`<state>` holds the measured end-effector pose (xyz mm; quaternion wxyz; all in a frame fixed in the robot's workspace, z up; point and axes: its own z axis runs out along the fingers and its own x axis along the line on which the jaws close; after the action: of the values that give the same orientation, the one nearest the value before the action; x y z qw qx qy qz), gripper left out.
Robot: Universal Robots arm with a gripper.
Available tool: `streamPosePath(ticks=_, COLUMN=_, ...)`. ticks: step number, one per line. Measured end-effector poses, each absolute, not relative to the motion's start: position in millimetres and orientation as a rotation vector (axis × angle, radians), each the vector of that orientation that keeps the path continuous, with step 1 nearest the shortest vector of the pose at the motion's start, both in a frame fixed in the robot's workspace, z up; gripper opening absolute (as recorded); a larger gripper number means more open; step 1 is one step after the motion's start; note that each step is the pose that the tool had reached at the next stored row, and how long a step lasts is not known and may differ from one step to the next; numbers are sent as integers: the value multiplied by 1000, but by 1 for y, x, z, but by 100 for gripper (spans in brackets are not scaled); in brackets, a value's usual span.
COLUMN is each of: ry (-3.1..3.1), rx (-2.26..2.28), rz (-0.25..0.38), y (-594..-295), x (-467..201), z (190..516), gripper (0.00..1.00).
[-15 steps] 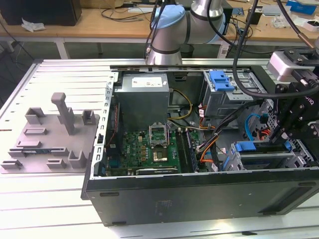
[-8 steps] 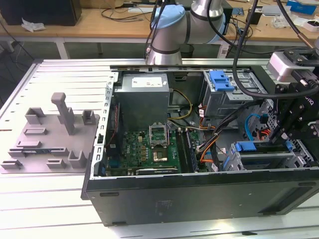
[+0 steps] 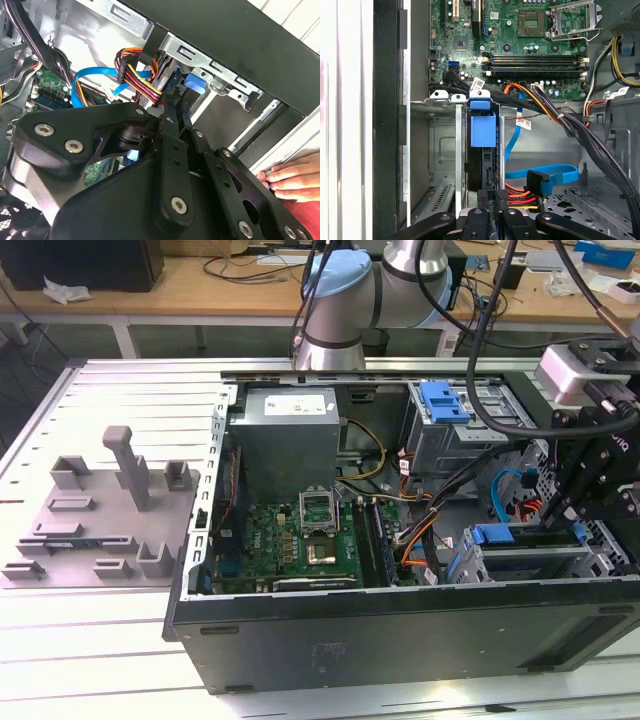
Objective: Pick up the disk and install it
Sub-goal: 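Insert the first disk wire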
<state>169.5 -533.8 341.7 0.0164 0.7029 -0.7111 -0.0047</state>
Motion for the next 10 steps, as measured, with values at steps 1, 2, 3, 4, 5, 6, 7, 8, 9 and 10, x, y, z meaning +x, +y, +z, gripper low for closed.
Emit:
streamPosePath(ticks=1, ry=-2211, rx=2185, rz=-14, y=-534, x=170, z=341, gripper=16)
streamPosePath(ticks=2, ry=-2211, rx=2186, rz=-15, y=-534, x=170, z=341, gripper=16)
streamPosePath(ticks=3, ry=-2211, rx=2186, rz=-15, y=-534, x=170, z=341, gripper=16)
streamPosePath(ticks=4, ry=-2211, rx=2186, rz=-15, y=-534, x=170, z=341, gripper=16)
streamPosePath(ticks=5, ry=-2211, rx=2186, rz=-15, y=-534, x=170, z=341, gripper=16)
streamPosePath(ticks=6, ry=-2211, rx=2186, rz=-15, y=-534, x=170, z=341, gripper=16)
streamPosePath(ticks=7, ry=-2211, rx=2186, rz=-15, y=-534, x=170, z=341, gripper=16)
streamPosePath(ticks=8, ry=-2211, rx=2186, rz=-16, y=-534, x=170, z=341, gripper=16)
streamPosePath(ticks=9, ry=-2212, rx=2186, rz=-16, y=-534, x=170, z=342, gripper=16)
streamPosePath(ticks=10, ry=-2212, rx=2186, rz=-17, y=-534, x=170, z=343, gripper=16)
